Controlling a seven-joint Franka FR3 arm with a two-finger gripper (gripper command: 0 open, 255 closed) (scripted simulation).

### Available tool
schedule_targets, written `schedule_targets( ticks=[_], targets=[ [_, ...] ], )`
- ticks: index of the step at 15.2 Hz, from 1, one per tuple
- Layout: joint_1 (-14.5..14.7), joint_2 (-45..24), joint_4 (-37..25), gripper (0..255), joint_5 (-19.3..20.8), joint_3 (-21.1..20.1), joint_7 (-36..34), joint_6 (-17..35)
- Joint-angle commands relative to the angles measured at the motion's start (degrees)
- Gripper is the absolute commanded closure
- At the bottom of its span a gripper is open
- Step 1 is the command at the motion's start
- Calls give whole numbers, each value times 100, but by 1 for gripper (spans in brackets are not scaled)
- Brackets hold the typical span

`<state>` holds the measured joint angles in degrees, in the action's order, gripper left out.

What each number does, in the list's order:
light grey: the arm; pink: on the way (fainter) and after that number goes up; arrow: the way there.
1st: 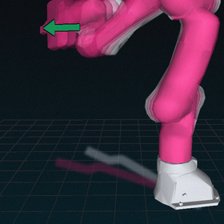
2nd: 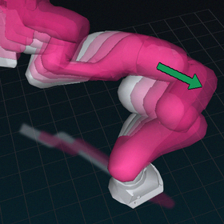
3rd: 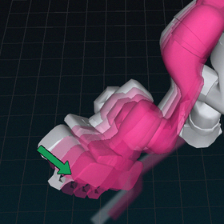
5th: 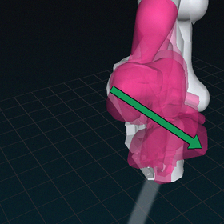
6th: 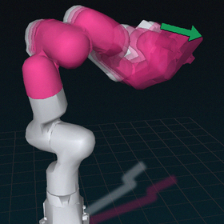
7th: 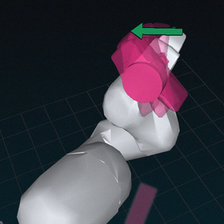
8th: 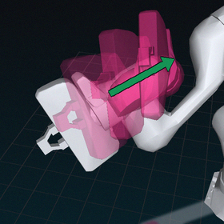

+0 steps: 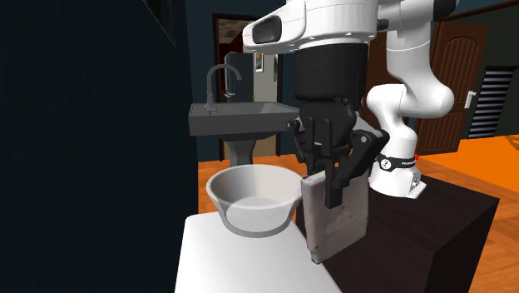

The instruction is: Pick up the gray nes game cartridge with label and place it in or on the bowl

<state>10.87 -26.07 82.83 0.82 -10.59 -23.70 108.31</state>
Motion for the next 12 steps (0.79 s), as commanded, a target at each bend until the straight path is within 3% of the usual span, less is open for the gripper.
schedule_targets(
  ticks=[1, 12],
  targets=[
    [-1, 22, -131, 255, -4, -2, 1, -154],
    [28, 40, -953, 255, -4, -14, -29, -991]
  ],
)
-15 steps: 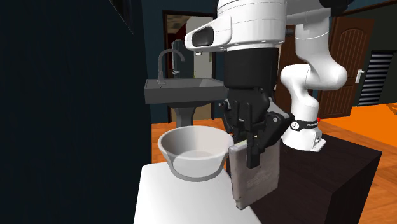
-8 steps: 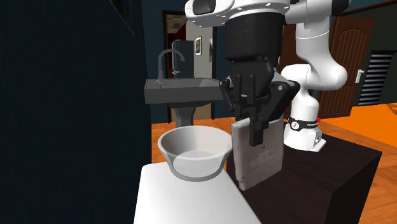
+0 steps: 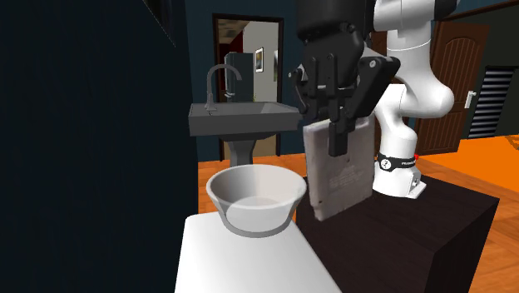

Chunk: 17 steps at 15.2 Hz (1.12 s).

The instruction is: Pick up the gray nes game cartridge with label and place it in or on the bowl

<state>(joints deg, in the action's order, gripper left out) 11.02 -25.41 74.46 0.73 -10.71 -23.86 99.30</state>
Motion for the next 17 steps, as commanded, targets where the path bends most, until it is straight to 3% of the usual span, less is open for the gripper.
schedule_targets(
  ticks=[1, 3, 10, 17],
  targets=[
    [17, -36, -207, 255, 7, -3, -16, -172],
    [26, -56, -377, 255, 11, -4, -23, -321],
    [-624, 777, 626, 255, -189, 198, 787, -184],
    [-1197, 1297, 1124, 255, -315, 494, 1645, -247]
  ],
)
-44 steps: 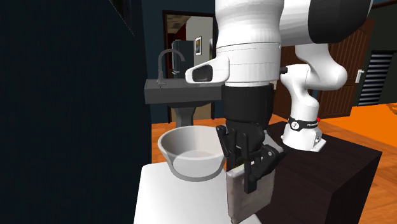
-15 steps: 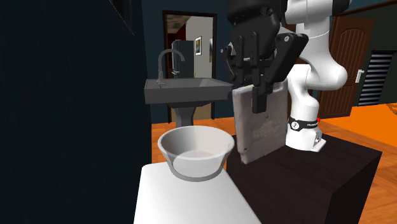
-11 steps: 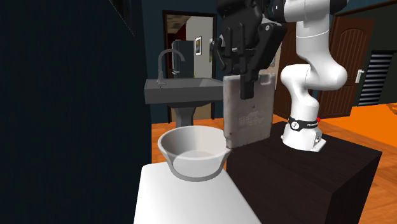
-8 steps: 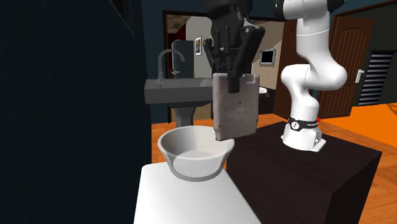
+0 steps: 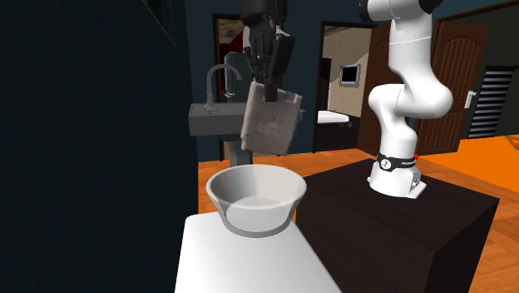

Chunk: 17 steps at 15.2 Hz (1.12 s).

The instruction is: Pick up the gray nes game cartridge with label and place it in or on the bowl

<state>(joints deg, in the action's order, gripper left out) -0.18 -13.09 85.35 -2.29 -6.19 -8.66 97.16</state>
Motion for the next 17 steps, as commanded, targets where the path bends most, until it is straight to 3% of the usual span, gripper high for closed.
schedule_targets(
  ticks=[1, 17],
  targets=[
    [-155, 116, 73, 255, -26, 90, 250, -54],
    [-212, 111, 1199, 255, -43, 130, 400, 1070]
  ],
)
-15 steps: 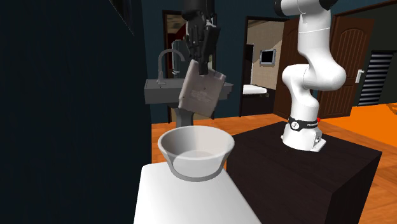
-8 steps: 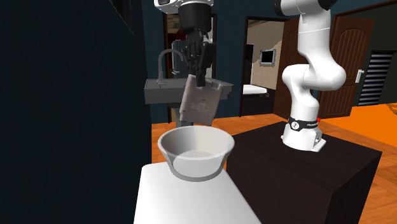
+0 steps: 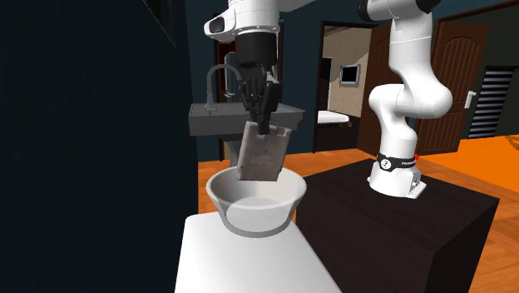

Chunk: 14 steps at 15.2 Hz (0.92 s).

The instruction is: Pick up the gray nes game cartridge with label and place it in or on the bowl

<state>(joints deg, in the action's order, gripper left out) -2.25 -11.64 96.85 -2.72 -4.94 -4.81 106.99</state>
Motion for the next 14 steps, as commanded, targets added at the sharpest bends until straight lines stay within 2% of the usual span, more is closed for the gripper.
schedule_targets(
  ticks=[1, 4, 12, 13, 14],
  targets=[
    [-5, -47, 109, 255, 1, 4, 18, 160],
    [-4, -97, 296, 255, 1, 5, 28, 398],
    [-4, -97, 296, 255, 1, 5, 28, 398],
    [-4, -97, 297, 0, 1, 5, 28, 398],
    [-4, -97, 297, 0, 1, 5, 28, 398]
  ],
)
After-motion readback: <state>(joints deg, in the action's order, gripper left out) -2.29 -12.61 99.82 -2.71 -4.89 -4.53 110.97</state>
